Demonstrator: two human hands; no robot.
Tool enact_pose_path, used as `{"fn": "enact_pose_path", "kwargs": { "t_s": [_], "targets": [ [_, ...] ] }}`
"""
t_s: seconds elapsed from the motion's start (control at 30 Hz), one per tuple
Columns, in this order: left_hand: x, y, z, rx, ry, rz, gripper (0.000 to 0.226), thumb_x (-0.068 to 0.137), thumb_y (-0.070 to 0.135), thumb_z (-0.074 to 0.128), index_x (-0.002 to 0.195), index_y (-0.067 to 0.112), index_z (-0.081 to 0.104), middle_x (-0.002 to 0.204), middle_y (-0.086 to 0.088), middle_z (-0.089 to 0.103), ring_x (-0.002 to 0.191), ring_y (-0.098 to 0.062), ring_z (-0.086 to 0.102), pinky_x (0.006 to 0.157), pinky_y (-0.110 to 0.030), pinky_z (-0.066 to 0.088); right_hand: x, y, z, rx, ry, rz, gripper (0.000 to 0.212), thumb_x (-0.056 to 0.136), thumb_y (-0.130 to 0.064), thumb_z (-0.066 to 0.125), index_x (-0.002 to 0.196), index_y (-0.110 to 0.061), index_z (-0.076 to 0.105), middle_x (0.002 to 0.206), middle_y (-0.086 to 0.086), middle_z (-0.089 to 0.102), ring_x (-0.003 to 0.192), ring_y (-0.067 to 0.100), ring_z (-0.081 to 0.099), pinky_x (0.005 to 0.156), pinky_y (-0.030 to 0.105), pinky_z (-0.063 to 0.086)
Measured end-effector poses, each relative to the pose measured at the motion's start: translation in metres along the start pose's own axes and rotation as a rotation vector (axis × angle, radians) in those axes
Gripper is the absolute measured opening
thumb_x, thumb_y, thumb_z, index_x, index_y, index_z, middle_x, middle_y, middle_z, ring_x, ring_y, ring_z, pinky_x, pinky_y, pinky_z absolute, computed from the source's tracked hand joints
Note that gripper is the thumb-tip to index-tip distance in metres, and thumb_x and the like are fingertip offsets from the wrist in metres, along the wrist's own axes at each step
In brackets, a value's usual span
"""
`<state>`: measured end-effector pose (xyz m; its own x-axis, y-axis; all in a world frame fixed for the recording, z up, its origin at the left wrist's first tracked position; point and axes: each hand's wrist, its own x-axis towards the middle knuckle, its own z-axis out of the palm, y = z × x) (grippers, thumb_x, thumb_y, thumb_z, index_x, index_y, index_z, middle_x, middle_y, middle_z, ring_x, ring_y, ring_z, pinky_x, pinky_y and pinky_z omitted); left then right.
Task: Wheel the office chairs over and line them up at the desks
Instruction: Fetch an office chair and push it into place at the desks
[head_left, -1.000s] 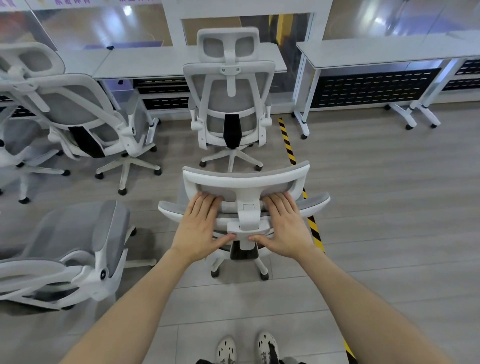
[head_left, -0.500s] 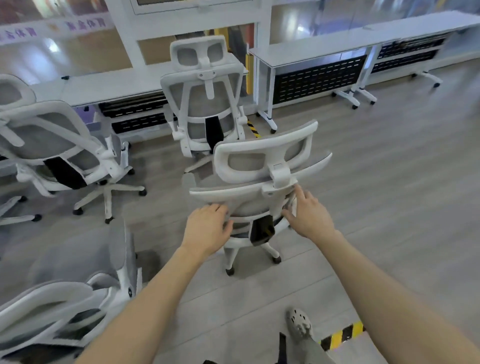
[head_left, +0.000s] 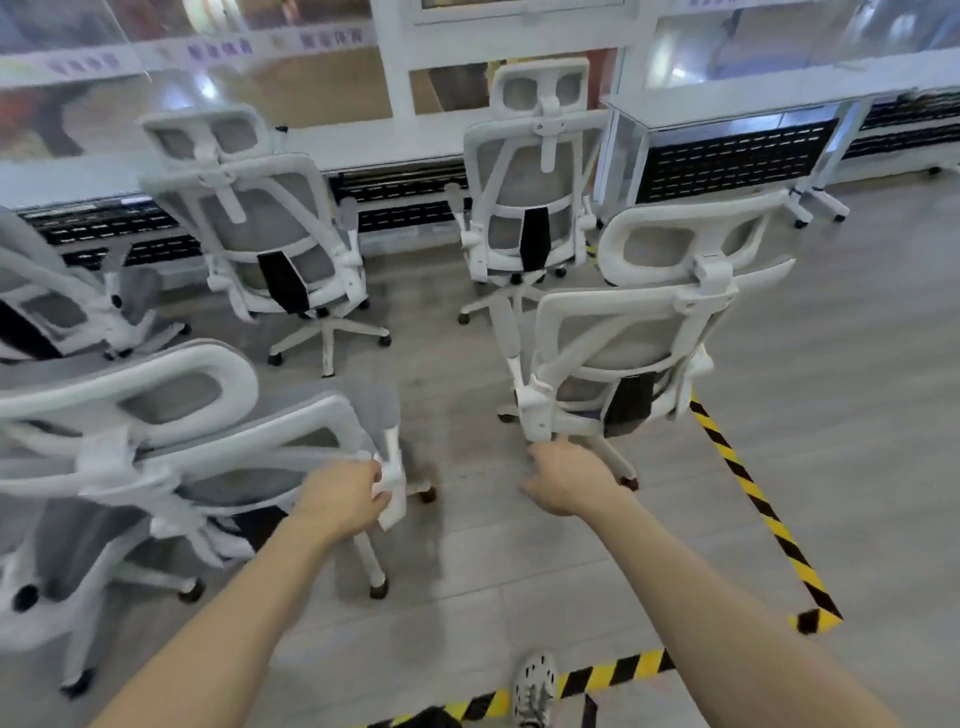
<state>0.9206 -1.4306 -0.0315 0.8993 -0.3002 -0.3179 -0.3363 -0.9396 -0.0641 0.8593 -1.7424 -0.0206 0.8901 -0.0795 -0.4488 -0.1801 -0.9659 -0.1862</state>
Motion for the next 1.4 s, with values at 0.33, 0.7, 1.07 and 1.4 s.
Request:
{"fn": "enact_pose_path", "kwargs": {
  "t_s": [0.33, 0.7, 1.07, 1.4],
  "targets": [
    [-0.153, -0.188, 0.068, -0.003, 0.014, -0.232, 0.031, 0.099, 0.057, 0.055, 0.11, 0.03, 0.065, 0.108, 0.002, 0.074, 0.097, -0.025, 0.073, 0.075, -0.037, 0.057, -0.056, -0.188, 0.085, 0.053, -0.019, -0.205, 0.036, 0.105, -0.037, 0.058, 0.132, -0.015, 0.068, 0.131, 0.011, 0.069, 0.12, 0.035, 0.067, 0.094, 0.043, 0.058],
    [-0.111, -0.365, 0.035, -0.01, 0.544, -0.114, 0.069, 0.086, 0.063, 0.081, 0.13, 0.013, 0.062, 0.126, -0.009, 0.063, 0.122, -0.034, 0.061, 0.104, -0.048, 0.054, 0.006, -0.388, 0.061, 0.144, 0.467, -0.442, 0.076, 0.096, -0.053, 0.077, 0.155, -0.015, 0.048, 0.16, 0.002, 0.047, 0.153, 0.024, 0.043, 0.118, 0.043, 0.05],
    [-0.03, -0.432, 0.053, -0.008, 0.437, 0.227, 0.119, 0.081, 0.09, 0.058, 0.167, 0.009, 0.042, 0.167, -0.015, 0.045, 0.16, -0.036, 0.035, 0.14, -0.051, 0.017, 0.09, -0.434, 0.079, -0.148, 0.542, -0.418, 0.126, 0.082, -0.098, 0.055, 0.169, -0.01, 0.034, 0.172, 0.012, 0.038, 0.166, 0.034, 0.025, 0.14, 0.054, 0.012],
    [0.023, -0.433, 0.055, -0.208, 0.771, 0.241, 0.084, 0.065, 0.074, 0.081, 0.121, 0.014, 0.067, 0.13, -0.004, 0.067, 0.131, -0.033, 0.06, 0.113, -0.052, 0.037, 0.128, -0.433, 0.074, -0.08, 0.818, -0.554, 0.113, 0.072, -0.1, 0.067, 0.138, -0.009, 0.068, 0.135, 0.009, 0.064, 0.135, 0.037, 0.059, 0.131, 0.06, 0.03]
  ]
}}
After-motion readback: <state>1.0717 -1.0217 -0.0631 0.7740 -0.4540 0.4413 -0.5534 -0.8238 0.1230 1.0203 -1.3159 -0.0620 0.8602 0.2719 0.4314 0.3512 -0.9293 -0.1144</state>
